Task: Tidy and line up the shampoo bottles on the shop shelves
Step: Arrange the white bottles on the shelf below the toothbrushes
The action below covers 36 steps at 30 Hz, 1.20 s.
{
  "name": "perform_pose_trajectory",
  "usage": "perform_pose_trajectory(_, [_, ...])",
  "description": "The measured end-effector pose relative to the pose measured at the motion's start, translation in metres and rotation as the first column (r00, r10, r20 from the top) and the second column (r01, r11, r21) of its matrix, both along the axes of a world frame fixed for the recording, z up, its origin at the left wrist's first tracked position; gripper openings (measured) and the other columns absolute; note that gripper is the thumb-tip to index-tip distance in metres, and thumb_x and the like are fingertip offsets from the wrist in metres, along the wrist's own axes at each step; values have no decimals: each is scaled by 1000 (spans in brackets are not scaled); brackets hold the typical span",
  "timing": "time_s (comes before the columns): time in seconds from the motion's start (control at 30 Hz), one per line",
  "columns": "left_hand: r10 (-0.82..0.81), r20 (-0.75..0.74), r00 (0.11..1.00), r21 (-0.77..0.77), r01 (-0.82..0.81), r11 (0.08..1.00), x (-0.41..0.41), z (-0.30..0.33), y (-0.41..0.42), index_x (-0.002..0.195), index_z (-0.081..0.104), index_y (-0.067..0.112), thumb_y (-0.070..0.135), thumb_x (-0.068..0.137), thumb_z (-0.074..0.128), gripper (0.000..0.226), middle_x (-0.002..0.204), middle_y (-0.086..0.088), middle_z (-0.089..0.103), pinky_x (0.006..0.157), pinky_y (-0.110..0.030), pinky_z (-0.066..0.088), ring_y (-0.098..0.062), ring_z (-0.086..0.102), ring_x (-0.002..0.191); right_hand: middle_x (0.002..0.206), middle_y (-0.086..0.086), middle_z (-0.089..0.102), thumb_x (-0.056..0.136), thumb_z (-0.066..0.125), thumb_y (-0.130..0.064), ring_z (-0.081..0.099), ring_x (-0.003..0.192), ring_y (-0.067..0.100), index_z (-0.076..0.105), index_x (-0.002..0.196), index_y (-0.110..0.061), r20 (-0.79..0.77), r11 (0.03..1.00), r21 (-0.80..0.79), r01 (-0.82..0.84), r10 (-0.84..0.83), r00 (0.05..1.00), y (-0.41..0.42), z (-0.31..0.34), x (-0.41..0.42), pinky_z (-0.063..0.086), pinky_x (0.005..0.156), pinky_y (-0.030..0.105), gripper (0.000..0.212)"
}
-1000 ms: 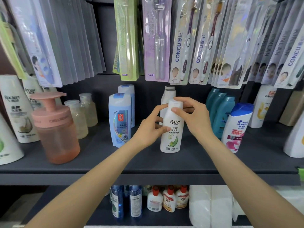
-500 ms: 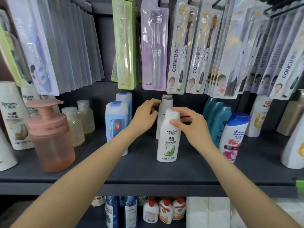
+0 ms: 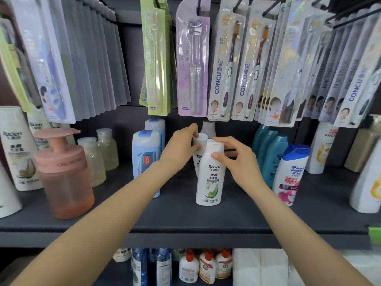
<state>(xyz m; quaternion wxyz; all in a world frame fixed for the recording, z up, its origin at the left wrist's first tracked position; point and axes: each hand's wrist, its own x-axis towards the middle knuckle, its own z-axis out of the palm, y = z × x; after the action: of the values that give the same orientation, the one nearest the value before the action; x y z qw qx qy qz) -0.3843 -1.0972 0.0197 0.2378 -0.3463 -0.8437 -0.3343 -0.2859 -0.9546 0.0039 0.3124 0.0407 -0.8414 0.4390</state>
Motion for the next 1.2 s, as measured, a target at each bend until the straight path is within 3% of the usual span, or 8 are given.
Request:
perform_pose_trajectory(0.23, [23,24,999,-86,-21,996,17,1,-15,121,54,16,19,87,63,36,102,-4,43,79,-26,41,-21,52,88,108,-3,63,85,66,-16,53,91,-4,62,112,-28,4,1000,11,3,-3,1000,-3,4,7,39,69,6,30])
perform_pose_trajectory(0.47, [129,-67,989,253,-108,961,56,24,-51,120,57,15,20,89,62,31,101,-2,39,75,-7,25,-9,41,79,117,-4,56,84,67,-17,53,96,3,58,123,-31,15,998,50,46,-47,999,-4,7,9,41,80,10,43])
perform_pose_trajectory(0.7, [158,-127,979,429,-89,899,69,40,-94,115,62,18,23,87,64,29,100,-6,51,75,-2,37,3,47,84,123,-10,50,82,70,-27,43,114,2,53,129,-31,-63,964,265,-17,35,997,-29,37,6,30,96,20,50])
perform_pose_trajectory(0.77, [116,-108,987,487,-50,872,69,39,-104,110,64,23,29,86,64,24,97,-6,57,78,-10,43,1,52,89,120,-11,52,81,71,-29,46,112,4,50,132,-31,0,932,355,-71,76,997,-39,45,0,33,92,21,55])
perform_pose_trajectory(0.83, [-21,-25,999,597,32,802,71,38,-112,105,65,30,35,83,64,22,101,-7,61,84,-34,53,-14,61,98,117,-9,58,78,74,-25,51,108,6,51,132,-29,31,922,365,-127,124,992,-47,53,-3,40,92,24,58])
perform_pose_trajectory(0.9, [-160,33,987,710,89,699,75,38,-119,106,64,28,24,85,65,21,108,-11,62,82,-37,56,-14,65,97,115,-7,62,75,77,-23,55,104,9,56,127,-27,14,925,358,-131,135,991,-51,62,-4,44,92,28,56])
perform_pose_trajectory(1.03, [-335,116,935,779,123,615,77,34,-131,119,58,11,2,89,56,31,104,-1,64,79,-24,56,-4,65,93,100,-10,56,70,79,-30,49,92,7,62,114,-26,-179,875,476,88,-2,984,-54,66,0,42,72,23,47])
perform_pose_trajectory(1.2, [-368,267,891,762,39,646,77,26,-135,118,61,19,13,86,61,32,109,-3,68,84,-30,56,-13,68,96,91,4,58,64,83,-14,47,87,15,67,102,-15,-600,750,501,431,-58,798,-47,48,8,43,60,24,41])
